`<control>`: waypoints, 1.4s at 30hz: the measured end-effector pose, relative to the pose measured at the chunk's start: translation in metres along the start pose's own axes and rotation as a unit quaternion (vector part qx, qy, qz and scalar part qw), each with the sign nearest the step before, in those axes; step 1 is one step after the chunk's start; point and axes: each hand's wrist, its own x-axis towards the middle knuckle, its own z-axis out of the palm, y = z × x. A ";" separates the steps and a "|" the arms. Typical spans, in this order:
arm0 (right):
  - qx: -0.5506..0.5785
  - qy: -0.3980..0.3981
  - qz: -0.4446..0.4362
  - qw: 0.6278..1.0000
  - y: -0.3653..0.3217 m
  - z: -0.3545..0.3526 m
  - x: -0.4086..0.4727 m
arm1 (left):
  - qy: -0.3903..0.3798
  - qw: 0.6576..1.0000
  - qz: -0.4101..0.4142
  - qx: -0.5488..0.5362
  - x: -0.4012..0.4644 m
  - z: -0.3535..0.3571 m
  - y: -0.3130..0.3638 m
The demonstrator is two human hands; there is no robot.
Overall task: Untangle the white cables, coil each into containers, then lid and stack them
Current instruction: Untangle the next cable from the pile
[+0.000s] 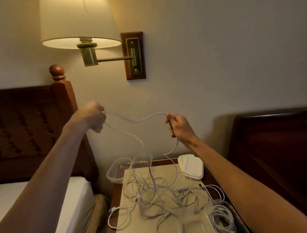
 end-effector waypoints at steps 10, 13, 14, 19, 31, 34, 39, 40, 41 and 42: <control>-0.119 -0.062 -0.126 0.983 -0.033 0.008 0.013 | -0.055 0.961 0.223 -0.155 -0.003 0.090 0.025; -0.066 -0.109 -0.087 0.988 -0.012 0.003 0.001 | 0.025 0.955 0.233 -0.183 0.008 0.091 0.019; -0.053 -0.111 -0.068 0.990 -0.001 0.002 -0.004 | 0.061 0.949 0.225 -0.212 0.010 0.085 0.019; -0.013 -0.117 0.027 0.993 0.053 0.008 -0.025 | 0.202 0.909 0.186 -0.313 0.021 0.060 0.014; -0.114 -0.084 -0.051 0.989 0.015 0.007 0.017 | 0.179 0.928 0.321 -0.061 0.007 0.092 0.002; -0.139 -0.093 -0.069 0.984 0.017 0.010 0.015 | 0.040 0.934 0.353 -0.043 0.018 0.125 0.003; -0.171 -0.121 -0.072 0.975 0.026 0.000 0.004 | 0.033 0.912 0.408 -0.014 0.038 0.140 -0.011; -0.174 -0.122 -0.074 0.974 0.026 0.001 0.003 | 0.023 0.907 0.421 -0.005 0.036 0.140 -0.009; -0.175 -0.124 -0.074 0.974 0.026 0.002 0.003 | 0.026 0.901 0.433 0.004 0.035 0.139 -0.007; -0.169 -0.125 -0.072 0.975 0.028 0.002 0.002 | 0.045 0.896 0.441 0.000 0.035 0.136 -0.005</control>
